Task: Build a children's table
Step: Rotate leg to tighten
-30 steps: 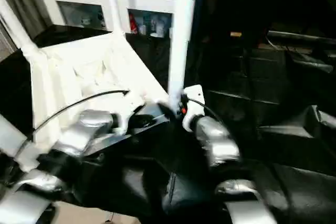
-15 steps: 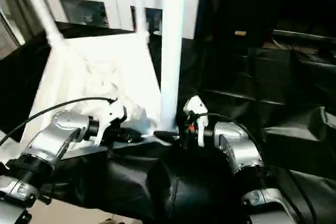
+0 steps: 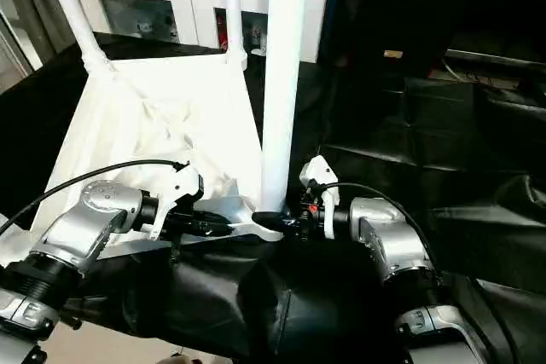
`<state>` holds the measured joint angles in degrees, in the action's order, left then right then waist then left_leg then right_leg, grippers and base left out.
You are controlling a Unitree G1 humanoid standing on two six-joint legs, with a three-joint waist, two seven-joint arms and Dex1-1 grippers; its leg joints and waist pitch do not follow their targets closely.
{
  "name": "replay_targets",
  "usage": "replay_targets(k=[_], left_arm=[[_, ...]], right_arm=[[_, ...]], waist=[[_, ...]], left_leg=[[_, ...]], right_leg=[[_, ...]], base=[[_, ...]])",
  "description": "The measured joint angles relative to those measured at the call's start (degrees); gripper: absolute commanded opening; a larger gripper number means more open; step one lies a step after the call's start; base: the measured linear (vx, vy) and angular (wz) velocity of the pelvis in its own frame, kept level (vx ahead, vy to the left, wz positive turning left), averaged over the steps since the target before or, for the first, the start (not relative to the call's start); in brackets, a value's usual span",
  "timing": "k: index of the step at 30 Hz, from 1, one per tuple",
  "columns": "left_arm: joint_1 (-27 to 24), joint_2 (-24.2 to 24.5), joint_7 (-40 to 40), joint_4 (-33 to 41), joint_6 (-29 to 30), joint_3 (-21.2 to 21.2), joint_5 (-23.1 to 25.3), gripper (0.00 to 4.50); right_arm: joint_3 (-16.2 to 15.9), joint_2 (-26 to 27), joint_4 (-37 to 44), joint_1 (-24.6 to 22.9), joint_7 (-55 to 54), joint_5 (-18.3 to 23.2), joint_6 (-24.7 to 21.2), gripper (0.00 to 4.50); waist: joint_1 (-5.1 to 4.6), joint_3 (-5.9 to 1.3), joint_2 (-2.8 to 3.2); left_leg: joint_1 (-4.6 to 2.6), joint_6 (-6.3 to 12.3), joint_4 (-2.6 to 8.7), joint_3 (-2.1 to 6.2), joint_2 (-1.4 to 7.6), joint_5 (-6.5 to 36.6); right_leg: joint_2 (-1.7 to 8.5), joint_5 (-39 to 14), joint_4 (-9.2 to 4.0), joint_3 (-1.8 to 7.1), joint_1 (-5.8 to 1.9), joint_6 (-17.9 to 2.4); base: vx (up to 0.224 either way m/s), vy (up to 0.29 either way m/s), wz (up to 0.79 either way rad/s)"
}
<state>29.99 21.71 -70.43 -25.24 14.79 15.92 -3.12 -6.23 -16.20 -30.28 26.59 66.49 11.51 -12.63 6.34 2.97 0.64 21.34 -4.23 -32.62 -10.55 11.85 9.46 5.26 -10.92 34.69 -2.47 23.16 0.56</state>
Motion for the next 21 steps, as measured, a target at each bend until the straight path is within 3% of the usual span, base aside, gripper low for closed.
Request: replay_targets(k=[9, 16, 18, 21], left_arm=[[4.19, -7.88, 15.91, -7.24, 0.07, -1.93, 3.36, 0.00], [6.07, -12.30, 23.74, -11.27, -0.23, -2.72, 5.17, 0.00], [6.13, -12.51, 23.75, -11.82, -0.67, -2.69, 5.29, 0.00], [6.14, -12.50, 23.59, -12.09, -1.16, -2.70, 5.38, 0.00]], right_arm=[[6.50, 8.93, -5.91, 1.54, -25.76, -2.47, 5.13, 2.59], [8.68, 13.82, -9.52, 3.56, -39.88, -4.67, 7.91, 2.58], [8.81, 13.94, -9.97, 3.71, -39.88, -4.69, 8.25, 3.14], [8.92, 13.98, -9.73, 3.69, -38.81, -4.32, 7.82, 3.30]], waist=[[-1.05, -0.05, 0.09], [-1.32, -0.65, 0.95], [-1.34, -0.77, 1.12], [-1.34, -0.79, 1.16]], left_leg=[[-0.38, -0.08, 0.02, 0.03, -0.05, -0.06], [-0.40, -0.08, 0.01, 0.08, -0.10, -0.06], [-0.39, -0.08, 0.01, 0.10, -0.09, -0.06], [-0.39, -0.08, 0.04, 0.11, -0.09, -0.06]], right_leg=[[0.01, -0.09, 0.24, 0.17, -0.13, 0.21], [0.01, -0.06, 0.21, 0.20, -0.19, 0.17], [0.01, -0.05, 0.21, 0.18, -0.21, 0.17], [0.00, -0.05, 0.21, 0.16, -0.21, 0.16]], base=[[0.000, 0.000, 0.00], [0.000, 0.000, 0.00], [0.000, 0.000, 0.00], [0.000, 0.000, 0.00]])
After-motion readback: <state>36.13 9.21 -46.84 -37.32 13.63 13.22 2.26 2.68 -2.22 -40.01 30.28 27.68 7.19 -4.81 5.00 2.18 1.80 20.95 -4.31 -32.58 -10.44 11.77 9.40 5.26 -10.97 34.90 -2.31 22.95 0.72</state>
